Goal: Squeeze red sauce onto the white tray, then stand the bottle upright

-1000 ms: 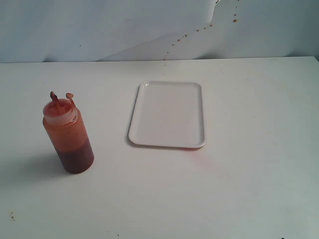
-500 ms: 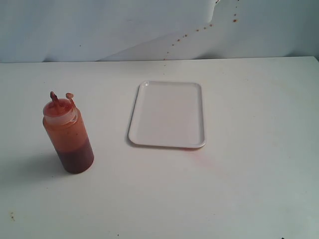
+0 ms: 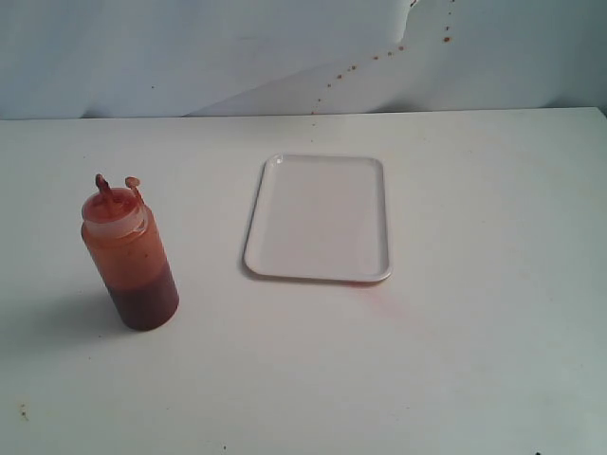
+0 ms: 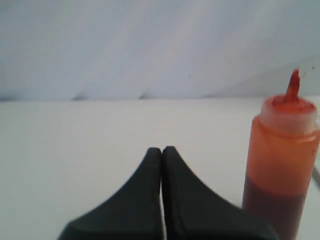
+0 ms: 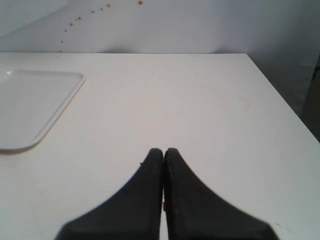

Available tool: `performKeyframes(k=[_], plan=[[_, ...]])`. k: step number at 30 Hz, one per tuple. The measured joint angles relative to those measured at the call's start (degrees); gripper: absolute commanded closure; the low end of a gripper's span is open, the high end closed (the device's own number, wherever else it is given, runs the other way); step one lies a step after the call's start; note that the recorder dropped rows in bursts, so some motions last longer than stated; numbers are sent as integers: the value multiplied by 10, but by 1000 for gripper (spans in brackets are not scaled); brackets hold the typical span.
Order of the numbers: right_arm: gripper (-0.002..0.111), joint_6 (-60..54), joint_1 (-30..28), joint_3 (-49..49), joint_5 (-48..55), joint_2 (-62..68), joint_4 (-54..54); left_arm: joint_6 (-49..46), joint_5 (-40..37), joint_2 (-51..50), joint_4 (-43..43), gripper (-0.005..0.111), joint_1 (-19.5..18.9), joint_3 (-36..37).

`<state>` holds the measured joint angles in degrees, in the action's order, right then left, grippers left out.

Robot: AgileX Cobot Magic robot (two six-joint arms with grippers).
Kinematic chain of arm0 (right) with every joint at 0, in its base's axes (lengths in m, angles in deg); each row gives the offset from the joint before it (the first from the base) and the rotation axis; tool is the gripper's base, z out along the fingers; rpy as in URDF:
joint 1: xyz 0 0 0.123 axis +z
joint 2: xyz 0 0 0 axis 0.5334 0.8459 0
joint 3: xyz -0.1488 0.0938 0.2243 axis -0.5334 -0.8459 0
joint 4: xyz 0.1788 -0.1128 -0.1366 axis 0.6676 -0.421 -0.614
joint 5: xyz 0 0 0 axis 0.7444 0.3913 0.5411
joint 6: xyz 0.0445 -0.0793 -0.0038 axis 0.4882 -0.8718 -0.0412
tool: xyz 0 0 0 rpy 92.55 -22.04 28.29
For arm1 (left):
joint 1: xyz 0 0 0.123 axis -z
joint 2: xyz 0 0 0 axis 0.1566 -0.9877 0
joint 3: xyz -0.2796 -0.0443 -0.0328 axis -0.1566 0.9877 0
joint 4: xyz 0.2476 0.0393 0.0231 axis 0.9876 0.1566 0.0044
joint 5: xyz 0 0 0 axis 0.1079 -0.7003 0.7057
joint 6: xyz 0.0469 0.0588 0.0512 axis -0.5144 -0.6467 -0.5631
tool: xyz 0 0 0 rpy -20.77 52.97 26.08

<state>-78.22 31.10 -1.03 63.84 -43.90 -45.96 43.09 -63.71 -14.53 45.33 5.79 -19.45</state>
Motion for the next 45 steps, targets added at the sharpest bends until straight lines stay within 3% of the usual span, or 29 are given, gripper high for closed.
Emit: performKeyframes(k=[9, 19, 21, 25, 32, 38, 45], plan=[[108, 0, 0, 0, 0, 0, 0, 0, 178, 0, 2, 107, 0, 0], [108, 0, 0, 0, 0, 0, 0, 57, 461, -8, 4, 107, 0, 0], [108, 0, 0, 0, 0, 0, 0, 62, 482, -60, 4, 107, 0, -17], [108, 0, 0, 0, 0, 0, 0, 62, 492, -280, 17, 107, 0, -94], [108, 0, 0, 0, 0, 0, 0, 121, 520, -551, 167, 107, 0, -114], [108, 0, 0, 0, 0, 0, 0, 109, 639, -677, 253, 107, 0, -94], [108, 0, 0, 0, 0, 0, 0, 66, 652, -717, 338, 107, 0, -90]])
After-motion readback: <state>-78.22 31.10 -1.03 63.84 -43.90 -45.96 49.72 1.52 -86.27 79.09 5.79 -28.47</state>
